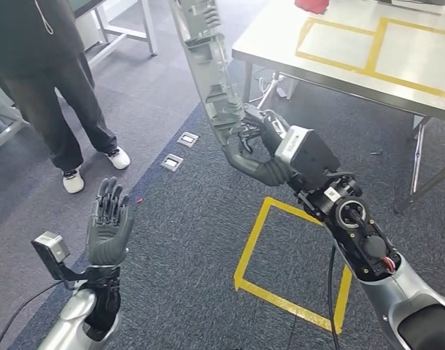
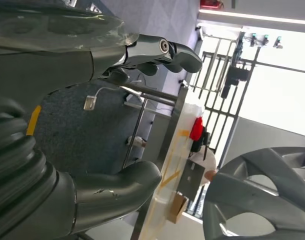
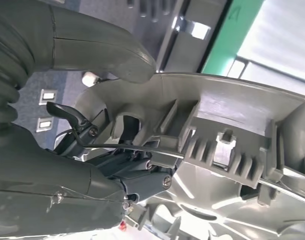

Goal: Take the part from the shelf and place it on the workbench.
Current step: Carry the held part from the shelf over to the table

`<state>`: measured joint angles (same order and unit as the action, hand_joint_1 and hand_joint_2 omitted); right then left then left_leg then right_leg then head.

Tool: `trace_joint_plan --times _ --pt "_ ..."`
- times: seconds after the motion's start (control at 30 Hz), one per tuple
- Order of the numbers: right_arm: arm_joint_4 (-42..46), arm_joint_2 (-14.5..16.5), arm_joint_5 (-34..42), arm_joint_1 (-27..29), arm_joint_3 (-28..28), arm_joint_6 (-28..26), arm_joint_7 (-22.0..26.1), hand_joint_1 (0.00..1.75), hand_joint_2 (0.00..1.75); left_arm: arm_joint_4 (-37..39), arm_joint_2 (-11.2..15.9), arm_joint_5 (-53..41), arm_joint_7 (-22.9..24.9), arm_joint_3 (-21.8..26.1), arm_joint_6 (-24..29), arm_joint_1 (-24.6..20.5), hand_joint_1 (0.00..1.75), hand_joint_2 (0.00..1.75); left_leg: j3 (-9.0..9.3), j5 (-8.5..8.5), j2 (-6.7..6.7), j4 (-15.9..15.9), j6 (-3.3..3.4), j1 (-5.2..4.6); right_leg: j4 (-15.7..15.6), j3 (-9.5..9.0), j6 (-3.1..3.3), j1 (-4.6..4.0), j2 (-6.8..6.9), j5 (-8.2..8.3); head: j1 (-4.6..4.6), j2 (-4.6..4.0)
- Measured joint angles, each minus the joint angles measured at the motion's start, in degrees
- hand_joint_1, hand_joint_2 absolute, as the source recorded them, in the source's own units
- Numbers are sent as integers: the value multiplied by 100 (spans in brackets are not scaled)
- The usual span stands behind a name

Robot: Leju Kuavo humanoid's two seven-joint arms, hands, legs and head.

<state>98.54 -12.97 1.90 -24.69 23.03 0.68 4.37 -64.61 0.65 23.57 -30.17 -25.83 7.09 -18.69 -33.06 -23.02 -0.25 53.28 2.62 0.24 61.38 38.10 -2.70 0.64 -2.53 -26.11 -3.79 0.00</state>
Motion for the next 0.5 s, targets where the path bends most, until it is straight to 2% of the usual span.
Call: trace_joint_plan --times 0.03,0.07,0.1,0.13,0.17,0.2,0.27,0.3,0.37,0.4,0.43,0.5 --pt "-1 3 -1 1 3 0 2 175 175 -2 -2 -3 1 0 -1 9 0 175 1 -1 74 -5 8 -1 418 183 -21 10 123 -205 -26 0" --pt "-1 5 -1 5 4 0 3 175 175 -2 -2 -3 2 0 -1 21 0 175 0 -6 151 -3 9 -1 794 345 -44 26 174 -353 -35 0" --pt "-2 7 -2 9 6 0 2 175 175 -2 -1 -4 4 0 -1 36 0 175 1 -13 226 2 4 2 1010 430 -68 46 197 -403 -46 0" --pt "-3 7 -2 9 5 -1 -1 175 175 -2 -2 -4 6 0 -1 46 0 175 1 -22 299 10 -7 7 995 403 -93 67 217 -341 -62 0" --pt "-4 7 -2 9 5 -1 -2 175 175 -2 -3 -5 8 0 -2 52 0 175 3 -36 365 26 -24 15 734 255 -114 84 258 -183 -76 0" --pt "-5 7 -2 7 5 -1 -3 175 175 -2 -3 -6 9 0 -3 54 0 175 4 -58 427 54 -52 18 311 23 -134 94 368 20 -89 0" --pt "-5 8 -2 0 6 -1 -1 175 175 -3 0 -8 11 1 -5 53 0 175 -6 -109 532 132 -120 -8 -393 -346 -124 72 570 264 -120 0" --pt "-5 9 -2 1 6 -2 1 175 175 -3 2 -9 12 1 -7 53 0 175 -9 -127 581 161 -146 -29 -554 -419 -98 58 617 302 -110 0" --pt "-4 11 -3 3 4 -6 1 175 175 -5 2 -11 15 0 -8 53 0 175 -4 -134 694 174 -181 -41 -574 -395 -18 44 500 303 -61 0" --pt "-3 11 -4 5 3 -7 -1 175 175 -8 2 -13 15 0 -8 51 0 175 -2 -158 686 190 -208 -26 -578 -392 13 50 437 314 -39 0" --pt "-1 12 -4 2 3 -8 -3 175 175 -11 2 -19 13 0 -8 50 0 175 -32 -231 587 279 -237 -3 -583 -391 51 59 373 327 -27 0" --pt "2 23 -4 -3 6 -8 -4 175 175 -19 8 -30 12 0 -7 55 0 175 -272 -552 256 832 -286 36 -595 -389 114 86 250 354 18 0"
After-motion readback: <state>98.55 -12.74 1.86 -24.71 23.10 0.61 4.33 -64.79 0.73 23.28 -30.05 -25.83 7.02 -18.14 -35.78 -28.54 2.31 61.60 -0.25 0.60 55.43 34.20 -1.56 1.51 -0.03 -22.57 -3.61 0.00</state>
